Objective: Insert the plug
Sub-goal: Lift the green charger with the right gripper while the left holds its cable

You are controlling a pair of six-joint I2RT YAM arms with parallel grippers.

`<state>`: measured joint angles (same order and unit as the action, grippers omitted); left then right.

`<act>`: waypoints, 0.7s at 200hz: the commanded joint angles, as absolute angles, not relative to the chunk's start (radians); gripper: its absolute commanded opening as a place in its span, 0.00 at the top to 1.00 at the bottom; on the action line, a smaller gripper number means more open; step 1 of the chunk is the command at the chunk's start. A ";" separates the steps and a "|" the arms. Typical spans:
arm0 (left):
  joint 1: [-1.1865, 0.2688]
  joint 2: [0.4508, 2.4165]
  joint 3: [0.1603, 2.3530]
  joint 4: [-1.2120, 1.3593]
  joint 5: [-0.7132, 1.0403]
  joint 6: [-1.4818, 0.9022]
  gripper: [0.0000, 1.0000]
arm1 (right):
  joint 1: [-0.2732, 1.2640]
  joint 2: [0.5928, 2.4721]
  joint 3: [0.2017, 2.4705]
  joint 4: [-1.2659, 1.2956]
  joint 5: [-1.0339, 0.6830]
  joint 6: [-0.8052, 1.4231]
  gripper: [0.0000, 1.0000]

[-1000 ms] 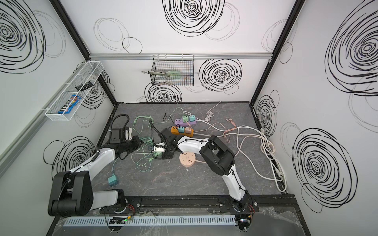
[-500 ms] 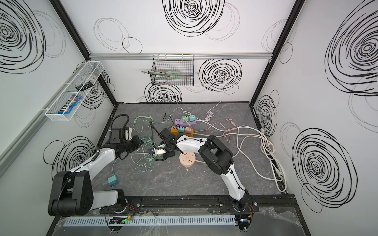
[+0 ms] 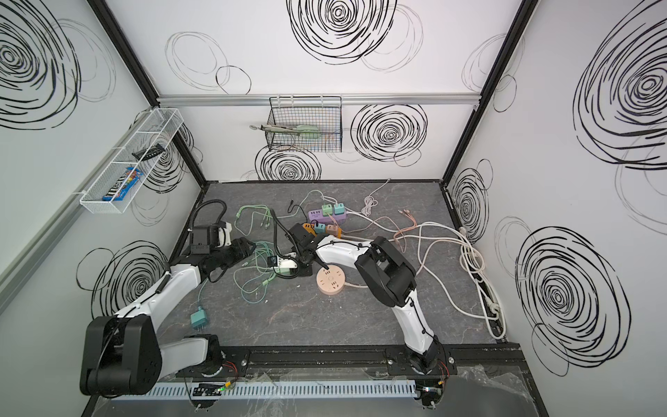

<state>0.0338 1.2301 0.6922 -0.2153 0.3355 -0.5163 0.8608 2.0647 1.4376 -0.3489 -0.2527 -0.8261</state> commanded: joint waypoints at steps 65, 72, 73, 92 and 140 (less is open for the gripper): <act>-0.238 1.086 0.876 -0.224 0.206 -0.377 0.00 | 0.618 1.612 1.141 -0.212 -0.549 -0.515 0.95; -0.255 1.079 0.884 -0.211 0.226 -0.368 0.01 | 0.603 1.600 1.126 -0.200 -0.566 -0.484 0.96; -0.257 1.079 0.885 -0.209 0.230 -0.367 0.01 | 0.601 1.598 1.122 -0.198 -0.567 -0.480 0.96; -0.295 1.058 0.888 -0.164 0.320 -0.324 0.01 | 0.566 1.574 1.095 -0.175 -0.588 -0.387 0.96; -0.404 1.029 0.888 -0.172 0.343 -0.205 0.03 | 0.508 1.548 1.046 -0.141 -0.755 -0.298 0.96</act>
